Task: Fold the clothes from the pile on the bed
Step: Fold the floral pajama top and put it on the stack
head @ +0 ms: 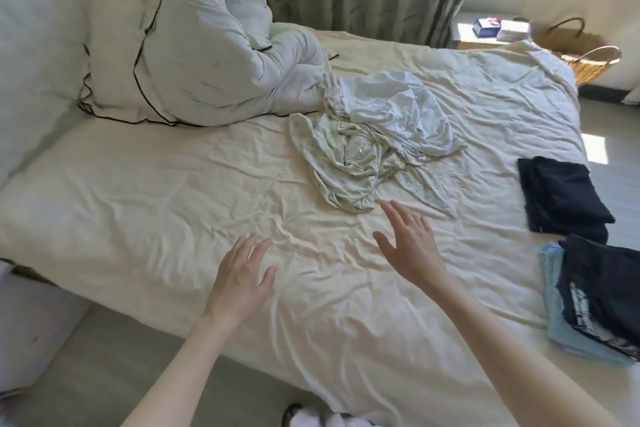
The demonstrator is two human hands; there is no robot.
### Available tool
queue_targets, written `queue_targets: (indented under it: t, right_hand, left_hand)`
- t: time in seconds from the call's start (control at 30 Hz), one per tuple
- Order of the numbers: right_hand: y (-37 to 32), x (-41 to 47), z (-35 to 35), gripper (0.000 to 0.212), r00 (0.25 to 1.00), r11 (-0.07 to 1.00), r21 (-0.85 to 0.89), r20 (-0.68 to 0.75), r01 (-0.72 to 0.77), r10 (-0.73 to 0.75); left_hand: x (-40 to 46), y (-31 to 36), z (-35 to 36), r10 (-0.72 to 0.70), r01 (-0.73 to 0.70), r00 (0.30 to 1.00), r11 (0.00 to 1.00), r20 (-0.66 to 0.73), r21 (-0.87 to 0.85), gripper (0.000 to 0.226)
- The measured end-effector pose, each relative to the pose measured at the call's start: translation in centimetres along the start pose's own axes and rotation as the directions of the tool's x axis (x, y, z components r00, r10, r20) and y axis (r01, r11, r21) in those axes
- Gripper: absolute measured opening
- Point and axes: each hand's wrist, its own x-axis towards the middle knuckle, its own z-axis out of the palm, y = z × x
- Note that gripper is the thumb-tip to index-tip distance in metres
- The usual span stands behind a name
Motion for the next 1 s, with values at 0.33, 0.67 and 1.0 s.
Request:
queue_targets:
  t: [0.33,0.67,1.0]
  right_hand:
    - [2.4,12.1,3.5,0.058,0.992,0.994,-0.073,0.092,-0.084,0.09]
    - [9.1,26.8,11.6,0.056,0.941,0.98,-0.119,0.281,-0.162,0.19]
    - [12.6,36.8,21.8,0.064,0.951,0.96,-0.279,0.296,-0.008,0.094]
  left_hand:
    - [11.6,-2.0,4.8,-0.016,0.018,0.979,1.0,0.204,-0.007,0.052]
    - [24.4,-4.4,16.5,-0.088,0.037,0.893,0.992,0.442,0.121,0.058]
    - [27.9,-10.6,25.5,-0.202,-0.018,0.62,0.962,0.758,0.271,0.08]
